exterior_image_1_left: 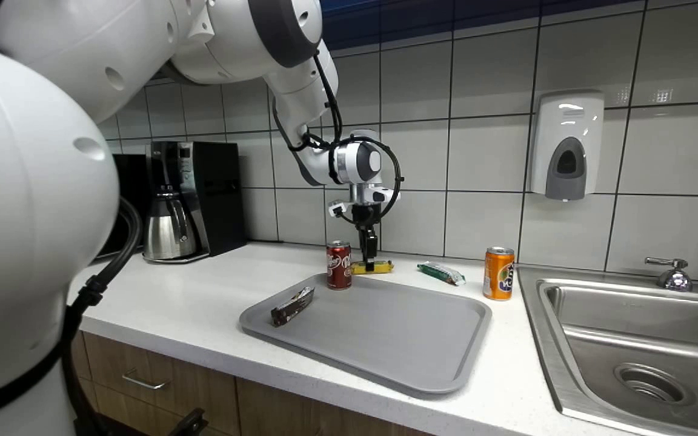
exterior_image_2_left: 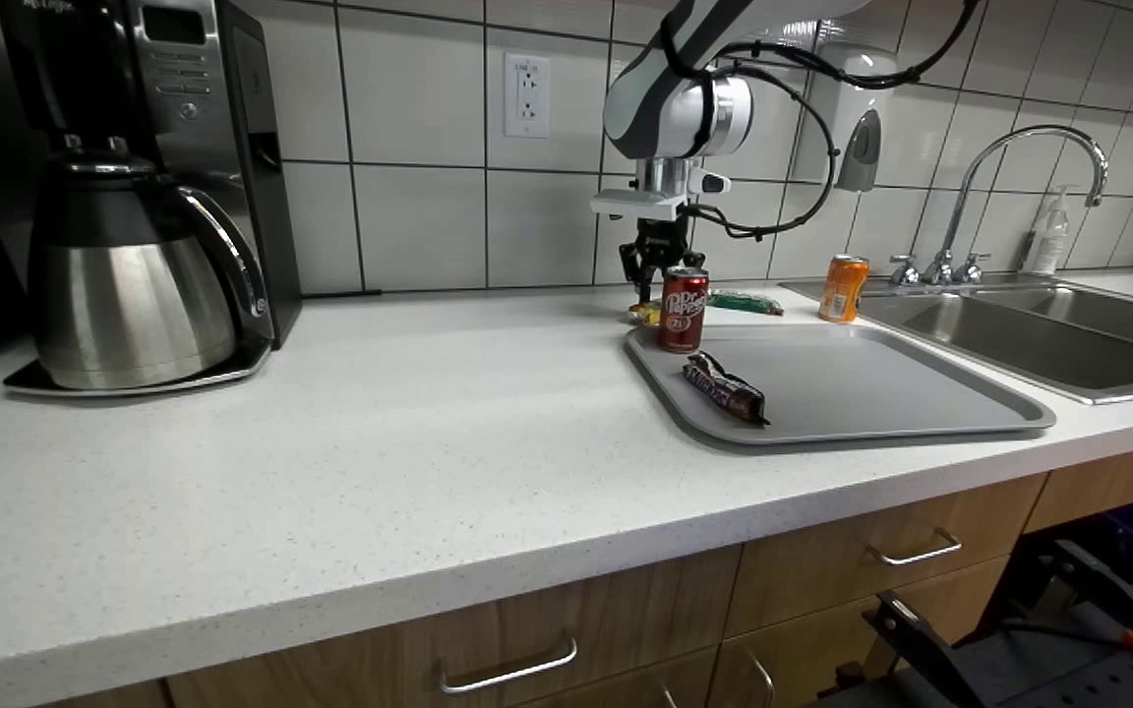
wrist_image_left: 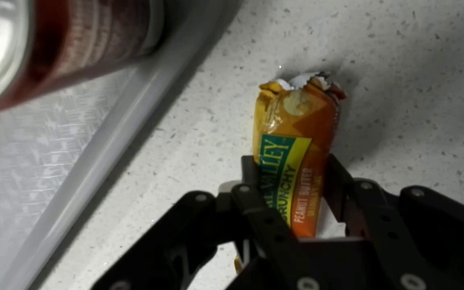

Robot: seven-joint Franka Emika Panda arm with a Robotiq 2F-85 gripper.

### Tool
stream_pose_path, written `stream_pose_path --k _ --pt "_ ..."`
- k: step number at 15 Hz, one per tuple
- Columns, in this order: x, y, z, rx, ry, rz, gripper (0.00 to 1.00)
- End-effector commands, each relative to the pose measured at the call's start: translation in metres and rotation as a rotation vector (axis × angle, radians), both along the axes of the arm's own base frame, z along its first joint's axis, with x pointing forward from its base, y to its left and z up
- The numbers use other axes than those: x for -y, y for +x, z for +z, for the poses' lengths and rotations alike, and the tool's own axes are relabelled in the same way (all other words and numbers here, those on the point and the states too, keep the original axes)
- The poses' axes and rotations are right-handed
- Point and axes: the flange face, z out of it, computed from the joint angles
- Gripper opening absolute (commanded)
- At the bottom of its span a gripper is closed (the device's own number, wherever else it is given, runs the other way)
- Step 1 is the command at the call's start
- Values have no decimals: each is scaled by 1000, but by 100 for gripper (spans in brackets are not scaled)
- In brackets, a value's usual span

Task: Pick all the candy bars from the kitchen counter and place them on the gray tray

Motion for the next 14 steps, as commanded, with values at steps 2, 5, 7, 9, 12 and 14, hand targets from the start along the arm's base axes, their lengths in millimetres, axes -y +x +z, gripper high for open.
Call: stream_pose_path --k 2,5,7,9,12,14 --pt "4 2 22 -10 27 -17 18" --pt "6 -2 39 -1 34 -7 18" --pt "8 -7 52 4 33 -3 18" --pt "13 -11 63 8 36 -6 18" --pt "24 -17 79 16 37 -19 18" --pt "32 -22 90 20 40 -26 18"
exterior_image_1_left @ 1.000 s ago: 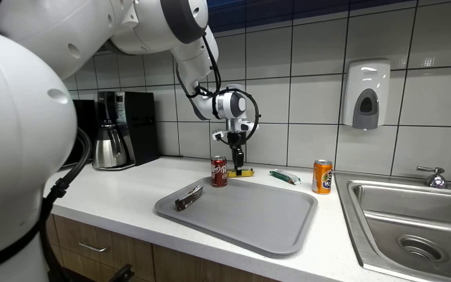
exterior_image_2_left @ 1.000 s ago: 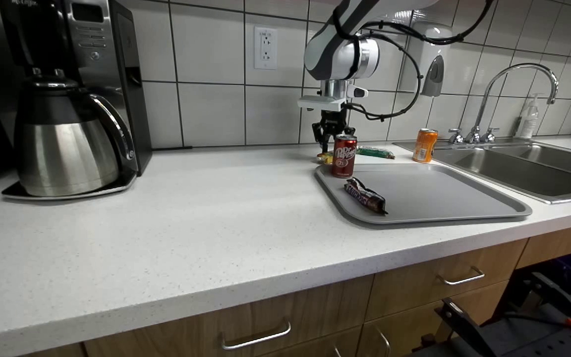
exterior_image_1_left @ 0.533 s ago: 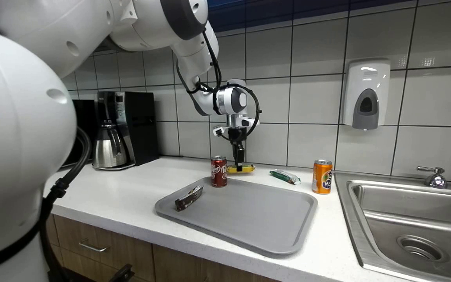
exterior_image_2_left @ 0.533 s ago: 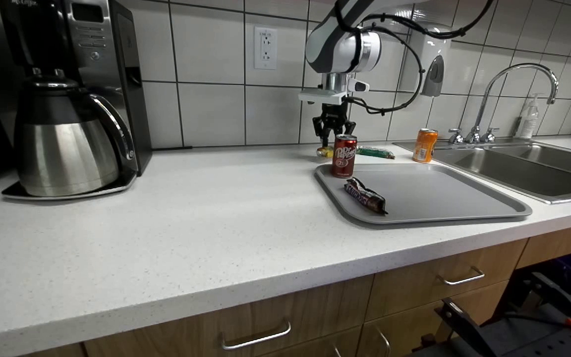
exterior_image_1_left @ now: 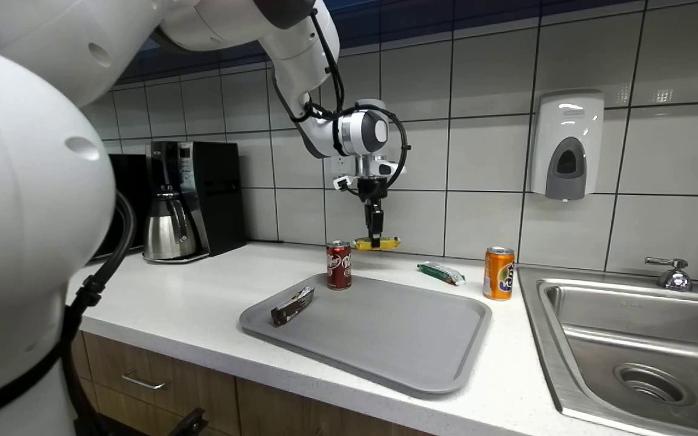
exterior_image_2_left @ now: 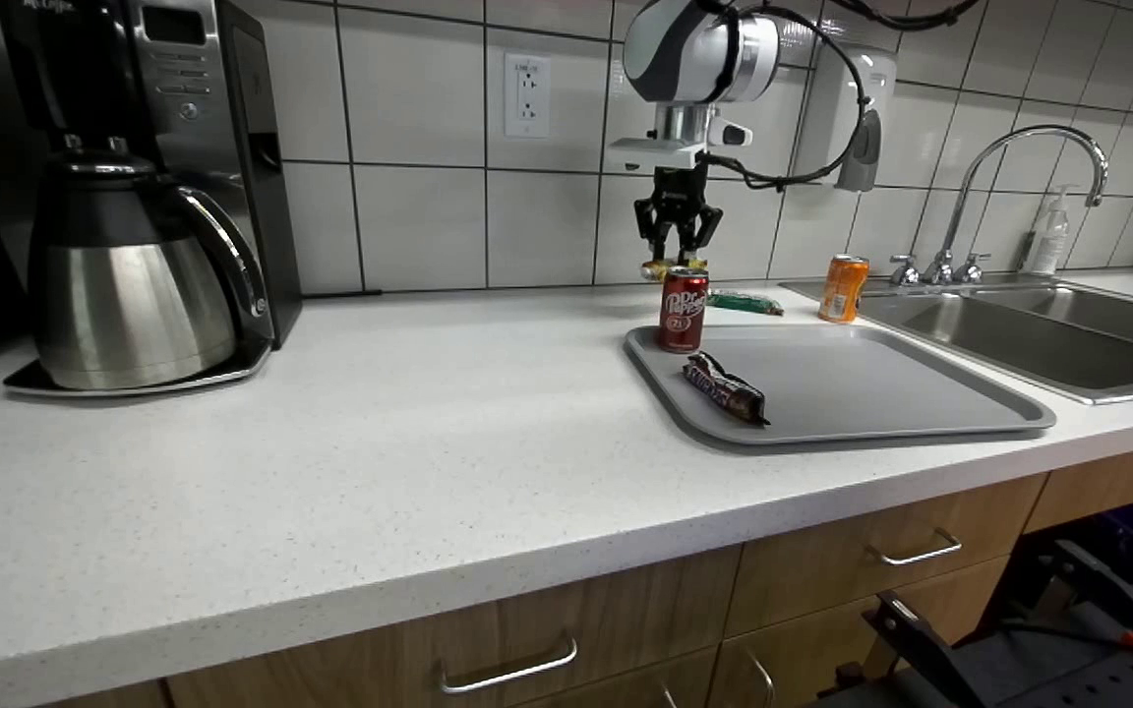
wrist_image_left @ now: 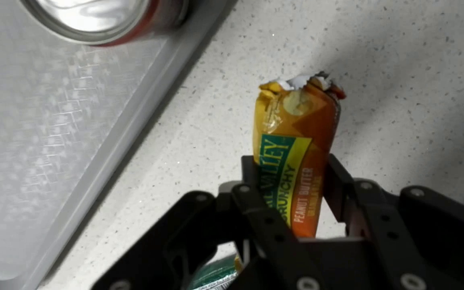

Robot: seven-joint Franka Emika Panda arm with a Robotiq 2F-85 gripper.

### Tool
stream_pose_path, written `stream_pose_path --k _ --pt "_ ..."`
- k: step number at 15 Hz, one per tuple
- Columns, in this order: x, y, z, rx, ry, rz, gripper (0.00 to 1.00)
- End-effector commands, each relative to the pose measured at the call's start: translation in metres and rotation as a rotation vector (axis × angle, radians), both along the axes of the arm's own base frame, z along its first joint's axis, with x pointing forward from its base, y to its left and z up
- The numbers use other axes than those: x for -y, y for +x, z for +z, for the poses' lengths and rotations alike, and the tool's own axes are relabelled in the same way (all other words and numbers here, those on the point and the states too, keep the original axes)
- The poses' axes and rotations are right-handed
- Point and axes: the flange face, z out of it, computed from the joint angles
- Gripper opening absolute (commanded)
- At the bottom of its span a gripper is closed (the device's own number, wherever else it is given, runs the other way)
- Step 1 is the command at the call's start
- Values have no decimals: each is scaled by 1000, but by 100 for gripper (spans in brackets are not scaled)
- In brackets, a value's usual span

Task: Pick all the candy bars from the kitchen counter and place them on the gray tray

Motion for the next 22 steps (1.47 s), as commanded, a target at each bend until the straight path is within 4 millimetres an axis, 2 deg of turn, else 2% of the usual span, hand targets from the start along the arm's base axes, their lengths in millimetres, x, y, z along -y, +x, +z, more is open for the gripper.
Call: stream_pose_path --k 1,5,11,16,22 --pt "16 -21 27 -20 28 7 18" --pt "27 -40 42 -23 29 30 18" --pt "38 -73 49 -51 32 57 18" --pt "44 -96 43 -88 30 66 18" --pt "46 -117 21 -145 20 68 18"
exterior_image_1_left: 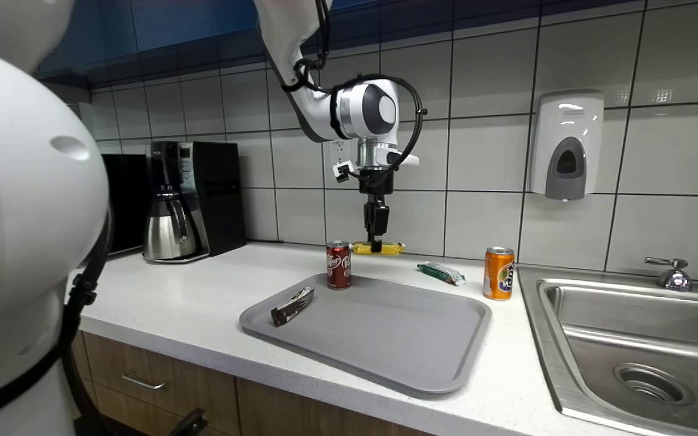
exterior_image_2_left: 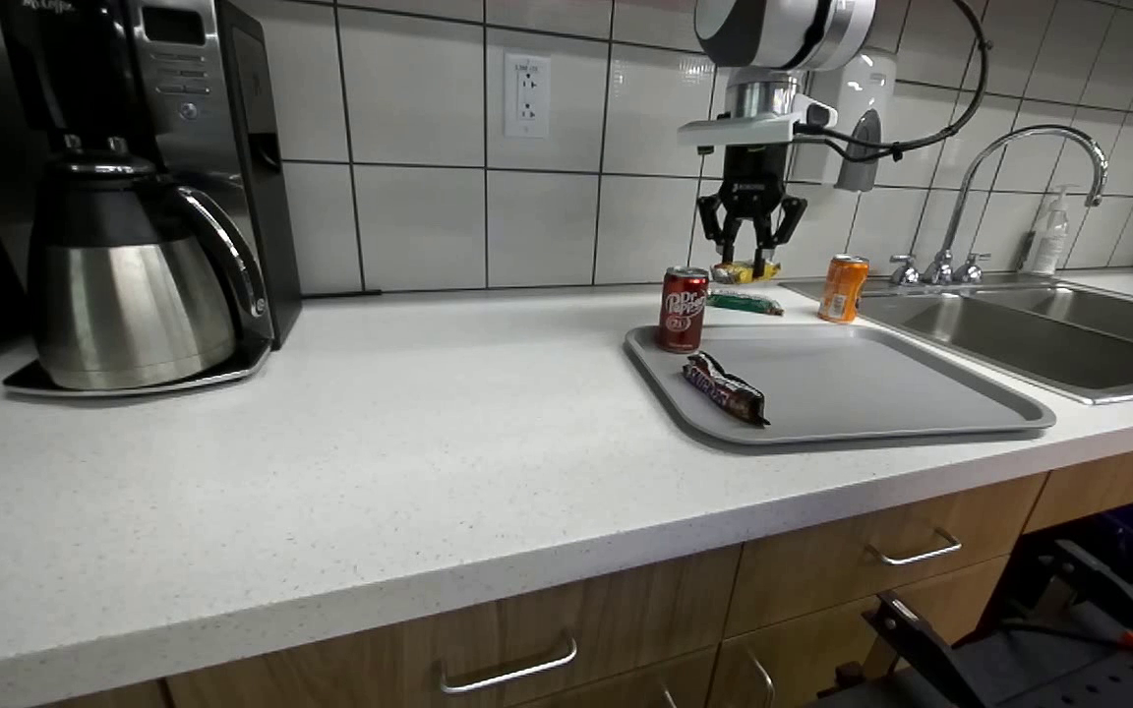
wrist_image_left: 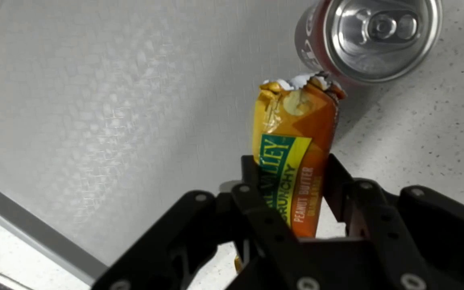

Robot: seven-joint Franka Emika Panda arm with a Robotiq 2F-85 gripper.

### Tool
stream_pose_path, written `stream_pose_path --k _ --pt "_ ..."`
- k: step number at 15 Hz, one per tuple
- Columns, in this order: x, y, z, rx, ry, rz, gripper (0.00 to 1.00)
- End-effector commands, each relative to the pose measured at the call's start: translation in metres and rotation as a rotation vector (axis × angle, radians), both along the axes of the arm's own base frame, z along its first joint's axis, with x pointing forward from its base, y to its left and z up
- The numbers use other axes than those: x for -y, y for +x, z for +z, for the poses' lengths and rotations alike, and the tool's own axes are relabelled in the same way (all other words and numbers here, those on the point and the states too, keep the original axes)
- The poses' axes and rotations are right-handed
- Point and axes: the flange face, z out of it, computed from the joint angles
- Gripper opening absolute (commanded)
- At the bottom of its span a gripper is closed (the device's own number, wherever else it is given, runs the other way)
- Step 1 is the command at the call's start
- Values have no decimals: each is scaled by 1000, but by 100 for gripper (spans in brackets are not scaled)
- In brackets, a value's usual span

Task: Pick all the candy bars from the kitchen counter and place them on the gray tray

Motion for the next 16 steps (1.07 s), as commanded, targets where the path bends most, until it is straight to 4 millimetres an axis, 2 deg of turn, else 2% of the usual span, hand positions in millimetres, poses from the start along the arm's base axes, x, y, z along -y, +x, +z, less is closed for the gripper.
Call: stream_pose_path --k 1,16 --pt "2 -20 -2 -31 -3 25 18" --pt "4 -54 -40 -110 -49 58 18"
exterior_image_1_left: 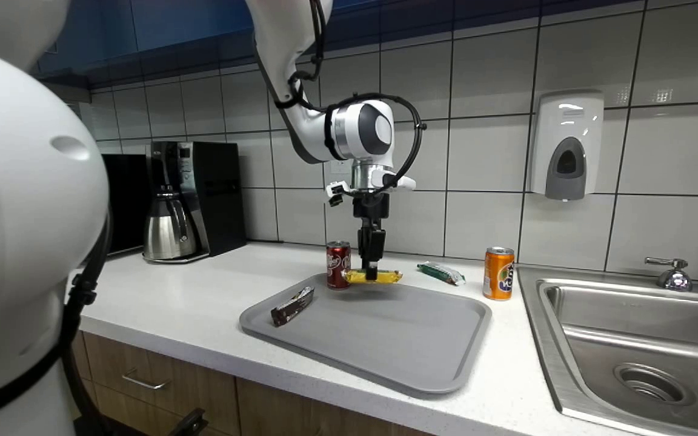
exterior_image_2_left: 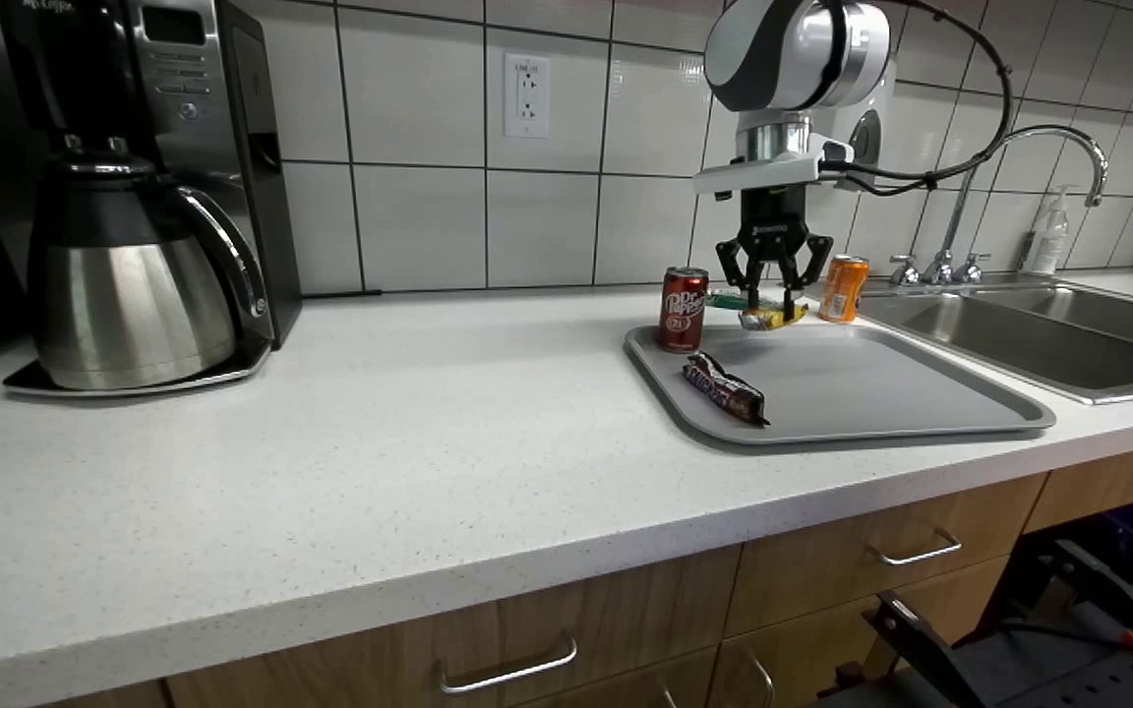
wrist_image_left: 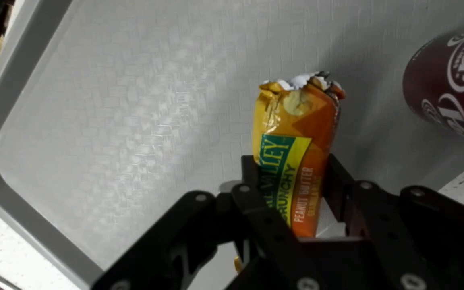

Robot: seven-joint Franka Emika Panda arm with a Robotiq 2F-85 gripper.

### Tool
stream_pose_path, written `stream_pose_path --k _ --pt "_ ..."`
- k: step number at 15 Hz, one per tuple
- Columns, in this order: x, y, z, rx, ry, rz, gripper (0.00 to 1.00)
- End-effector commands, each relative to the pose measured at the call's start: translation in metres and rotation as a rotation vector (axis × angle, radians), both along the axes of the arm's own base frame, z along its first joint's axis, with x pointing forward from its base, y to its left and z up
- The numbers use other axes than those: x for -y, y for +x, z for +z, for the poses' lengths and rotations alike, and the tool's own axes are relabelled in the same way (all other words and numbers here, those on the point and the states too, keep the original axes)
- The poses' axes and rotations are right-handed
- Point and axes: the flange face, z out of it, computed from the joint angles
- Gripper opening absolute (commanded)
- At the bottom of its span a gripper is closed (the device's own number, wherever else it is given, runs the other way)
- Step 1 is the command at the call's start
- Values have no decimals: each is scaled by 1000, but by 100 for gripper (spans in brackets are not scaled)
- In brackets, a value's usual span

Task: Pick all the candy bars from the kitchen counter and place them on the gray tray

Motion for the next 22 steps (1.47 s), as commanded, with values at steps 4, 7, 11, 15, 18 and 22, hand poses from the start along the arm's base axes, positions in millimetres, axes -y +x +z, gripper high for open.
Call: stream_pose_path --k 4,7,11,15,18,22 --pt "2 -21 -5 10 -30 43 18" --pt "2 -25 -12 38 -46 63 18" --pt "0 -31 -17 56 -44 78 18" --pt "-3 -35 -18 68 -48 90 18" --pt "-3 -39 -14 68 -52 94 76" --pt "0 -40 -5 77 -49 89 100"
